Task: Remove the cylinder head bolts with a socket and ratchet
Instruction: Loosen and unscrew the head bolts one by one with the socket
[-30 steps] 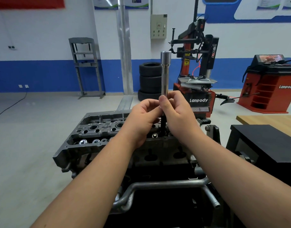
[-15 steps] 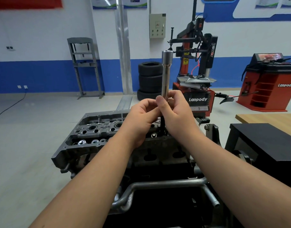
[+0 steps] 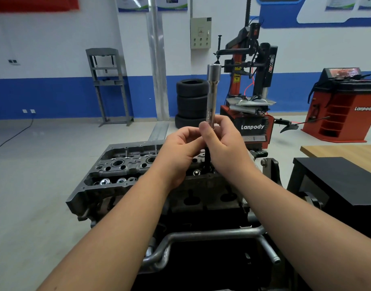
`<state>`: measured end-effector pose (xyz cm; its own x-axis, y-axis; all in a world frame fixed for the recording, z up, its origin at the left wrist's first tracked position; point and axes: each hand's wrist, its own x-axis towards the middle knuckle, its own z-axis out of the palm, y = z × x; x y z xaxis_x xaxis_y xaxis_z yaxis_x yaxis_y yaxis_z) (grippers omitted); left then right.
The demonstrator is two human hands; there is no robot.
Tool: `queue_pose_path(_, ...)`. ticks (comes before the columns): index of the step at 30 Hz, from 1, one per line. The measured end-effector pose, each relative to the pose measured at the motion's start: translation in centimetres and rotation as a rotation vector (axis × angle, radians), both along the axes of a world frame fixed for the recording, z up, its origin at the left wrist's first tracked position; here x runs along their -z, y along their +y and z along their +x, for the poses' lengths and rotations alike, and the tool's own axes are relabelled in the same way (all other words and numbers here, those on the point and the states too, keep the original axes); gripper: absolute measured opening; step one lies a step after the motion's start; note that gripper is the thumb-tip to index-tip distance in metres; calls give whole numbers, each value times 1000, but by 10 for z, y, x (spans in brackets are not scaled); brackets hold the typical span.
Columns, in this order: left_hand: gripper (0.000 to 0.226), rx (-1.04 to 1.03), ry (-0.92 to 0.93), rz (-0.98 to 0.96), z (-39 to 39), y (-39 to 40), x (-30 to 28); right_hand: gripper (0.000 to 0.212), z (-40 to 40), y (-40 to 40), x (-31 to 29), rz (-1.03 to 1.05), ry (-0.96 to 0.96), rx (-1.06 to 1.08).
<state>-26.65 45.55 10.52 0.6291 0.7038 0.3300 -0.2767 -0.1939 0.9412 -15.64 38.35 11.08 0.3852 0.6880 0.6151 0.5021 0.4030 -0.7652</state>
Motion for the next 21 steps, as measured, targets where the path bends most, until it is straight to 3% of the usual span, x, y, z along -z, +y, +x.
queue_pose_path(3,44,0,-7,9,0,0,0,14,-1,0,0,14,-33,42)
queue_pose_path(8,18,13,36,8,2,2,-1,17,3,0,0,-5,-21,54)
queue_pose_path(12,18,13,50,33,2,1,-1,23,3,-1,-1,-3,-23,42)
queue_pose_path(19,35,-30,15,31,1,-1,1,19,1,-1,-1,-4,-27,41)
queue_pose_path(21,31,-34,19,36,1,0,1,15,1,-2,-1,3,-39,48)
